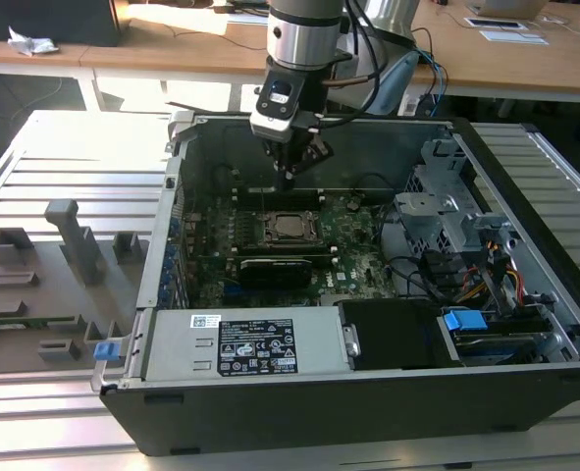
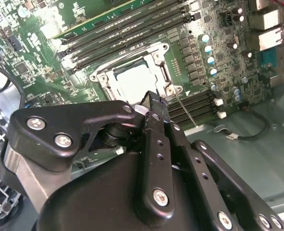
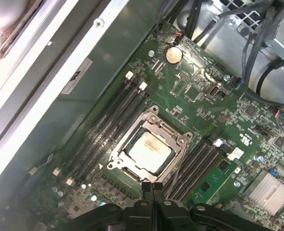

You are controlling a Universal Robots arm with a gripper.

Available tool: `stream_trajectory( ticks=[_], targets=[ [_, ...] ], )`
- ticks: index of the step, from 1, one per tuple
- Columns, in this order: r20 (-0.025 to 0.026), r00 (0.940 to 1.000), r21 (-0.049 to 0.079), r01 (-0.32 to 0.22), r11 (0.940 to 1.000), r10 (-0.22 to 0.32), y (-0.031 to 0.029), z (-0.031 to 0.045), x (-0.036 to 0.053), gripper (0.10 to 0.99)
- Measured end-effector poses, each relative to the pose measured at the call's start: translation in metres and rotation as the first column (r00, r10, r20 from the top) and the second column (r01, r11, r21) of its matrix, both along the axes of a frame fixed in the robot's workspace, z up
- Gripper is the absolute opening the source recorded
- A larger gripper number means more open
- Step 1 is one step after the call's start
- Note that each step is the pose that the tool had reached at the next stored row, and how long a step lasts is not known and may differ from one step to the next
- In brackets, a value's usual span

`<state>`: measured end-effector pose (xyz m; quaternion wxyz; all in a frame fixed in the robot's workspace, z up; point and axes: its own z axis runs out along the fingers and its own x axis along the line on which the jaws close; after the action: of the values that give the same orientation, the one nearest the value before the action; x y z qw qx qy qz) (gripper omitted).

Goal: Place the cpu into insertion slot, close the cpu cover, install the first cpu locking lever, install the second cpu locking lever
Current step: 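Install the first cpu locking lever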

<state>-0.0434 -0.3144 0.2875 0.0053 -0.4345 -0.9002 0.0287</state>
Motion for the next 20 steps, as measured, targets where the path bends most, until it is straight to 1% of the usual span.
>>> stream_trajectory(
  ticks=[3,5,7,11,15,17,19,20],
  targets=[
    [0.0000,0.9992,0.000,-0.040,0.9992,0.040,0.0000,0.0000,0.0000,0.106],
    [-0.0001,0.9983,0.000,-0.058,0.9983,0.058,0.0000,0.0000,0.0000,0.106],
    [0.0000,0.9961,0.000,-0.089,0.9961,0.089,0.0000,0.0000,0.0000,0.106],
    [-0.0001,0.9914,0.000,-0.131,0.9914,0.131,0.0000,0.0000,0.0000,0.106],
    [-0.0001,0.9828,0.000,-0.185,0.9828,0.185,0.0000,0.0000,0.0000,0.106],
    [-0.0001,0.9758,0.000,-0.219,0.9758,0.219,0.0000,0.0000,0.0000,0.106],
    [0.0000,0.9707,0.000,-0.240,0.9707,0.240,0.0000,0.0000,0.0000,0.106],
    [0.0000,0.9667,0.000,-0.256,0.9667,0.256,0.0000,0.0000,0.0000,0.106]
  ],
)
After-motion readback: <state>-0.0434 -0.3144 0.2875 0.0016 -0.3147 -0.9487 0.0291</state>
